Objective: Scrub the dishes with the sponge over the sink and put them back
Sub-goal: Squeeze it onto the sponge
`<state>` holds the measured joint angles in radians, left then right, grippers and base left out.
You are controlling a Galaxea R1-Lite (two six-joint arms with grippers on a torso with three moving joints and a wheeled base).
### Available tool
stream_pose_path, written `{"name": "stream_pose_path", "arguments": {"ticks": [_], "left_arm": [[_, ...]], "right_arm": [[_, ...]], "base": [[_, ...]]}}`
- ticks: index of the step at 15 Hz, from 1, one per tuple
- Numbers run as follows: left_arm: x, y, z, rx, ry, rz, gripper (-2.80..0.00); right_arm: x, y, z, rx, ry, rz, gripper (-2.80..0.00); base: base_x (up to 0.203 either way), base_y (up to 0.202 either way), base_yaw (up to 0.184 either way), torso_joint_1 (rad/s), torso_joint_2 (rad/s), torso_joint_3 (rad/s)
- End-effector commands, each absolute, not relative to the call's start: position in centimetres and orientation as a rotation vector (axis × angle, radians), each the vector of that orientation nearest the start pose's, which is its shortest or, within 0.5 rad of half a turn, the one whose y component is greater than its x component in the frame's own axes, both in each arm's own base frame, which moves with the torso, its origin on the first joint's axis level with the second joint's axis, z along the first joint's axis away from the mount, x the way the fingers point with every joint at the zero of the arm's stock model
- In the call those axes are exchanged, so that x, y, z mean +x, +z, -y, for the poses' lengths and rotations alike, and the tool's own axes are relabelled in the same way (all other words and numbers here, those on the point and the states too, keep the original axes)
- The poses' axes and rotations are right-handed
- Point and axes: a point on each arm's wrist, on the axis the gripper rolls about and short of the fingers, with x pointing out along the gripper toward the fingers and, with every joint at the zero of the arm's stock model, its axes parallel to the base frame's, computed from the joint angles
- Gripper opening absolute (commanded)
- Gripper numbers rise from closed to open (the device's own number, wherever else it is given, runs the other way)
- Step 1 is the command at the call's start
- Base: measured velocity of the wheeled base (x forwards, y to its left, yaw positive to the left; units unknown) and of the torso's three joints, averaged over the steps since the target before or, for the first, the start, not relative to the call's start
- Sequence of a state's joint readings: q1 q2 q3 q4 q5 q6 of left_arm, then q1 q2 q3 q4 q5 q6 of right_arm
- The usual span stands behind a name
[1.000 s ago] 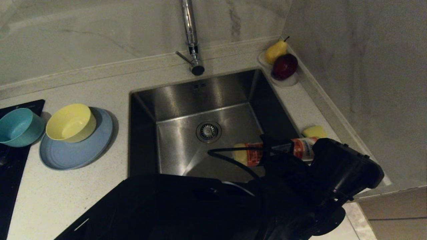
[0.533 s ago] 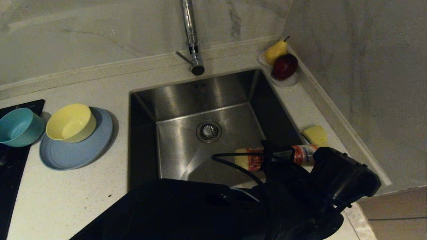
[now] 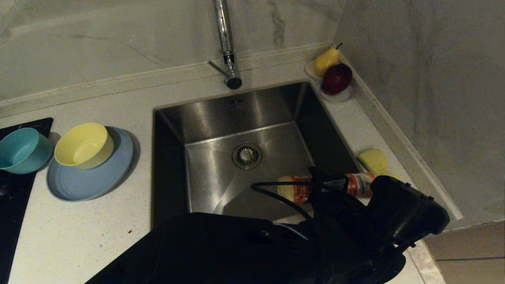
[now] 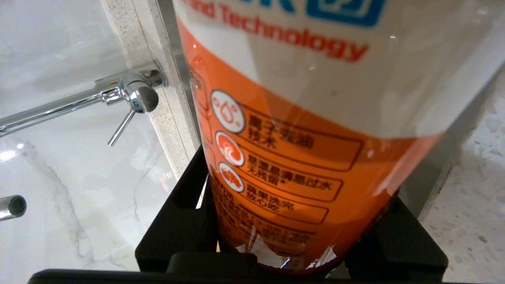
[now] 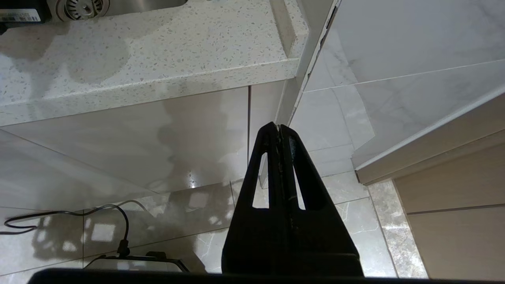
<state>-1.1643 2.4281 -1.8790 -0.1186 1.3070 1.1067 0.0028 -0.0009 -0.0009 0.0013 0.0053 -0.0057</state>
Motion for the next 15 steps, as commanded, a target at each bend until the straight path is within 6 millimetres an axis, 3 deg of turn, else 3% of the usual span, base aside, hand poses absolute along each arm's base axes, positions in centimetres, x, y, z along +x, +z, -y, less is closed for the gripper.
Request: {"name": "stream_pose_path", "arguments": {"ticks": [1, 15], "left_arm": [[21.60, 13.18, 44.47, 1.518, 0.057, -0.218, -2.80], [21.77, 12.28, 44.81, 1.534, 0.106, -0.234, -2.80]], "right_arm": [[-2.30, 7.57, -0.01, -0.006, 0.009, 0.001, -2.80], [-2.30, 7.56, -0.01, -0.006, 0.009, 0.001, -2.80]], "base": [[0.000, 0.000, 0.000, 0.000, 0.00, 0.000], [0.000, 0.000, 0.000, 0.000, 0.00, 0.000]]}}
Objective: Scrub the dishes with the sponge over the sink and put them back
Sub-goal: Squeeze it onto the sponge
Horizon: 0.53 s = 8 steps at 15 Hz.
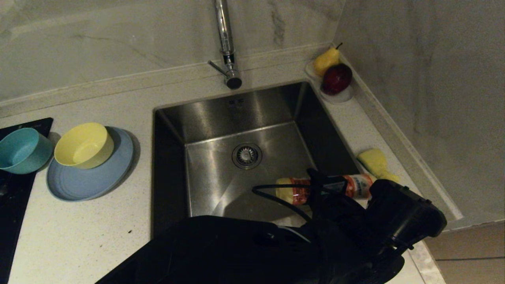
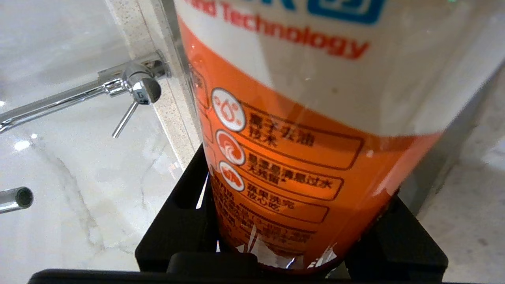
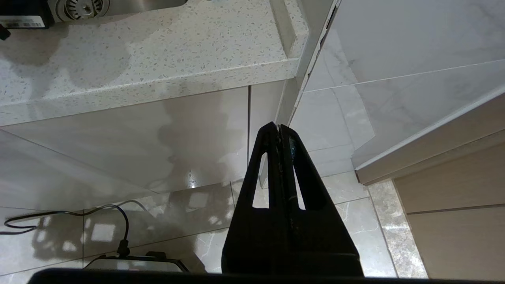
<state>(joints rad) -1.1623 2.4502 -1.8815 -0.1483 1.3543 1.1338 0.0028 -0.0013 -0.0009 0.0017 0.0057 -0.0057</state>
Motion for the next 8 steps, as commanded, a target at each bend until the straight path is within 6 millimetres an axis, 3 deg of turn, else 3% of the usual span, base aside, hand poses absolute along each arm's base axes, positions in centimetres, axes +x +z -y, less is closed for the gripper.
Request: {"name": "stream_pose_path", "arguments": {"ticks": [1, 8], "left_arm": [[21.80, 12.11, 44.89, 1.531, 0.107, -0.233, -2.80], [21.89, 12.08, 44.89, 1.572, 0.106, -0.238, -2.80]], "right_arm": [[-2.30, 7.57, -0.01, -0.006, 0.009, 0.001, -2.80], [-2.29, 7.53, -0.01, -0.006, 0.009, 0.000, -2.80]], "base": [[0.000, 0.000, 0.000, 0.000, 0.00, 0.000], [0.000, 0.000, 0.000, 0.000, 0.00, 0.000]]}}
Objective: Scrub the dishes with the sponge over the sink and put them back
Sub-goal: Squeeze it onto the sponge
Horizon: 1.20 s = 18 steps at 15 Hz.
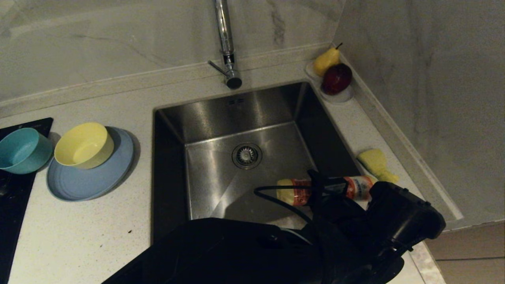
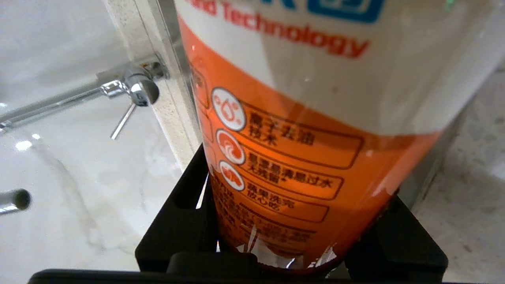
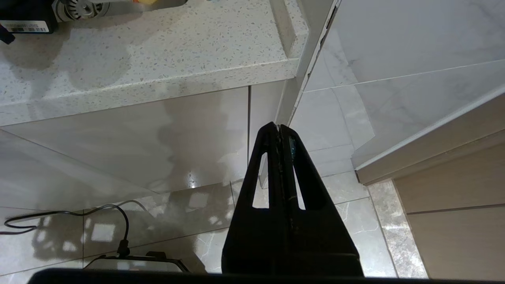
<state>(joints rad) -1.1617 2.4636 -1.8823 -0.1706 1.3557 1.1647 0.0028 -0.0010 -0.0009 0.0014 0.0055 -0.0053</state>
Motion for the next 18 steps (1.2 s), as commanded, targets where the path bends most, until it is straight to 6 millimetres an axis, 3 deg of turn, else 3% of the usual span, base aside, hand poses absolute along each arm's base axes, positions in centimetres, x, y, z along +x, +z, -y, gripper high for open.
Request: {"name": "stream_pose_path", "arguments": {"ticks": [1, 9, 18], "left_arm": [[21.9, 12.2, 44.9, 1.586, 0.105, -0.238, -2.80], [22.4, 15.4, 43.8, 1.523, 0.134, -0.233, -2.80], [23.9, 15.0, 43.2, 1.531, 0.157, -0.261, -2.80]], "right_arm": [[-2.3, 7.5, 0.0, -0.006, 0.009, 0.001, -2.80], [-2.3, 7.5, 0.0, -0.006, 0.009, 0.000, -2.80], [-2.3, 7.6, 0.0, -0.006, 0.009, 0.001, -2.80]], "base": [[0.000, 0.000, 0.000, 0.000, 0.00, 0.000], [0.000, 0.000, 0.000, 0.000, 0.00, 0.000], [0.000, 0.000, 0.000, 0.000, 0.00, 0.000]]}}
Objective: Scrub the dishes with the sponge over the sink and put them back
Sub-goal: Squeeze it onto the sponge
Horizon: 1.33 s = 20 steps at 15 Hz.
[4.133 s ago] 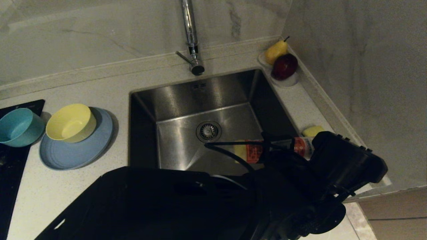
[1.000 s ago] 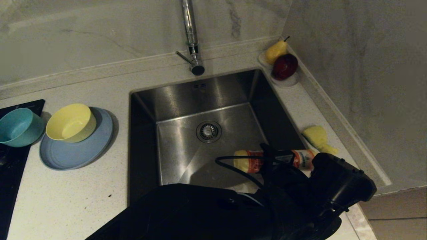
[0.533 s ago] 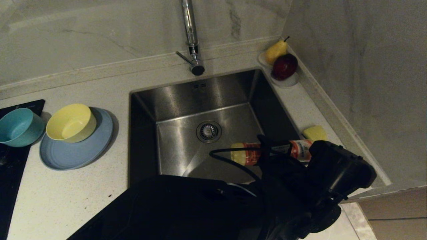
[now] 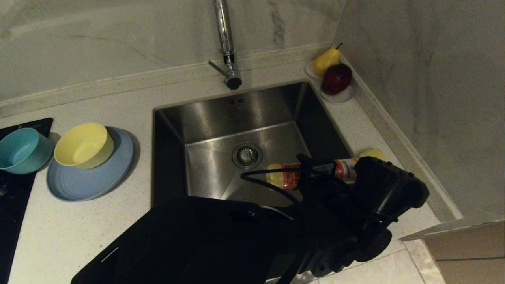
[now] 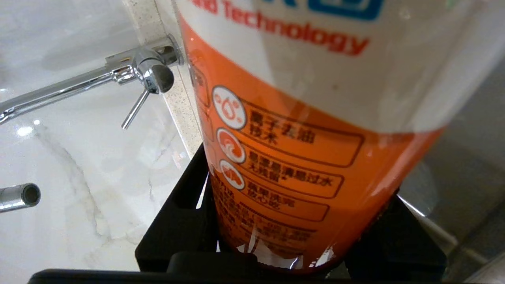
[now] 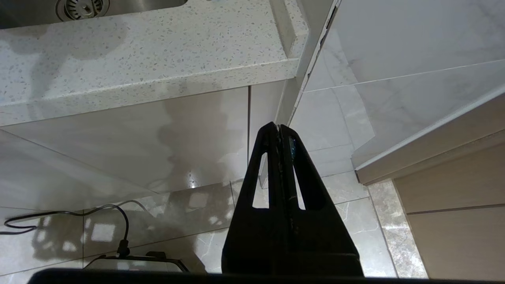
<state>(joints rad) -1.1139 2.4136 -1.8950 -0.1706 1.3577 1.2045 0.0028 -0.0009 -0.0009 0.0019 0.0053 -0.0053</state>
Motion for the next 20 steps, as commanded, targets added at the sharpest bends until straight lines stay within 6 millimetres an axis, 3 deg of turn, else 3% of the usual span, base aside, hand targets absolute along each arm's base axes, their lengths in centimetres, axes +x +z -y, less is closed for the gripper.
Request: {"name": "stream_pose_path", "arguments": {"ticks": [1, 5, 11, 20], "left_arm": [[23.9, 15.2, 43.3, 1.533, 0.159, -0.260, -2.80], [24.0, 15.9, 43.3, 1.549, 0.161, -0.250, -2.80], [24.1, 18.4, 43.7, 1.647, 0.172, -0.179, -2.80], [24.3, 17.2, 44.1, 1.707, 0.163, -0.183, -2.80]], "right_arm": [[-2.3, 7.6, 0.0, -0.006, 0.009, 0.002, -2.80], [-2.3, 7.5, 0.0, -0.006, 0.009, 0.000, -2.80], [-2.3, 7.6, 0.0, -0.006, 0.009, 0.002, -2.80], [-2.3, 7.6, 0.0, -0.006, 0.009, 0.002, -2.80]], "base": [[0.000, 0.000, 0.000, 0.000, 0.00, 0.000], [0.000, 0.000, 0.000, 0.000, 0.00, 0.000], [0.000, 0.000, 0.000, 0.000, 0.00, 0.000], [0.000, 0.000, 0.000, 0.000, 0.00, 0.000]]}}
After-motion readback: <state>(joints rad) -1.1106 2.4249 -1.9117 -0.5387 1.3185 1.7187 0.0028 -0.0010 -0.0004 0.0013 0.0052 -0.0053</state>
